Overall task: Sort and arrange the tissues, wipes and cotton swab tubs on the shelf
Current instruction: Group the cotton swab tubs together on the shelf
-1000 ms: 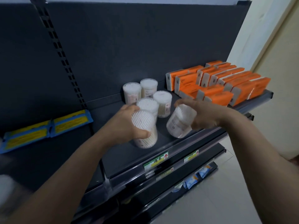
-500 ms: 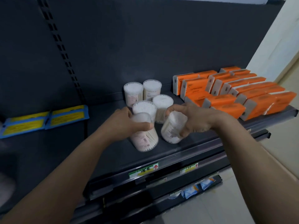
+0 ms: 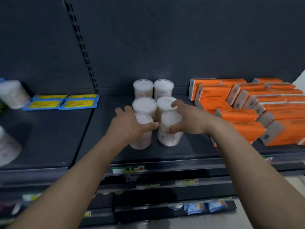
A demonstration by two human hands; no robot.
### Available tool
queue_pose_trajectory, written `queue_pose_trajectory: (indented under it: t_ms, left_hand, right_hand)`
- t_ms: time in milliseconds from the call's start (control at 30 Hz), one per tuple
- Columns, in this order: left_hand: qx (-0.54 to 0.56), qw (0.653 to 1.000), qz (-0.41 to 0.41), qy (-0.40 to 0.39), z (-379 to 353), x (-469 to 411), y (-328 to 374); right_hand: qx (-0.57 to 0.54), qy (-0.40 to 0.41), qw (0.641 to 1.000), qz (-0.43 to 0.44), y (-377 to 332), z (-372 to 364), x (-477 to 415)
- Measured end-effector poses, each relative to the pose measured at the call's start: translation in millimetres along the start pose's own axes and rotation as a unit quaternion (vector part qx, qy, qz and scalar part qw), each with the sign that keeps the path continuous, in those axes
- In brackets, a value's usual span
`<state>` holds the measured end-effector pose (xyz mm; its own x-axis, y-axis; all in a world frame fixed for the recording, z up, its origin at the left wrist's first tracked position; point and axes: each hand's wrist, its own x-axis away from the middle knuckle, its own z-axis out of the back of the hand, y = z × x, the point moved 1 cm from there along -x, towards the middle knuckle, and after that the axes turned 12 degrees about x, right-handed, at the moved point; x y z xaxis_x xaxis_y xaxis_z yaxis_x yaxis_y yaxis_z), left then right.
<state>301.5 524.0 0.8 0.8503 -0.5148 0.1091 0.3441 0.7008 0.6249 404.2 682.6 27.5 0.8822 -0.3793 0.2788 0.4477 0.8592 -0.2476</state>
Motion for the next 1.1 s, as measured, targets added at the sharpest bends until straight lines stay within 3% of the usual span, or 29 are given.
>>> queue_pose_trajectory:
  t_ms: [233,533,600,700,800,933,1100]
  left_hand:
    - [0.031,0.992,0.000,-0.124,22,-8,-9]
    - [-0.007,0.983,-0.061,-0.172,31,-29,-9]
    - [0.001,0.981,-0.074,-0.179,39,-37,-9]
    - [0.051,0.987,-0.114,-0.104,48,-56,-6]
    - [0.087,0.986,-0.131,-0.051,47,-73,-4]
    - [0.050,0.987,-0.122,-0.094,34,-91,7]
    - [-0.010,0.990,-0.078,-0.120,22,-97,23]
  right_hand:
    - [0.053,-0.039,0.998,0.008,-3,7,-4]
    - [0.011,-0.070,0.997,-0.030,-1,22,-7]
    - [-0.029,-0.028,0.998,-0.044,-2,28,-8]
    - [0.015,0.093,0.993,-0.066,0,34,-16]
    - [0.038,0.139,0.988,-0.065,-1,32,-23]
    - [0.000,0.093,0.995,-0.021,-1,33,-39]
    - [0.033,0.017,0.999,0.011,-1,34,-68]
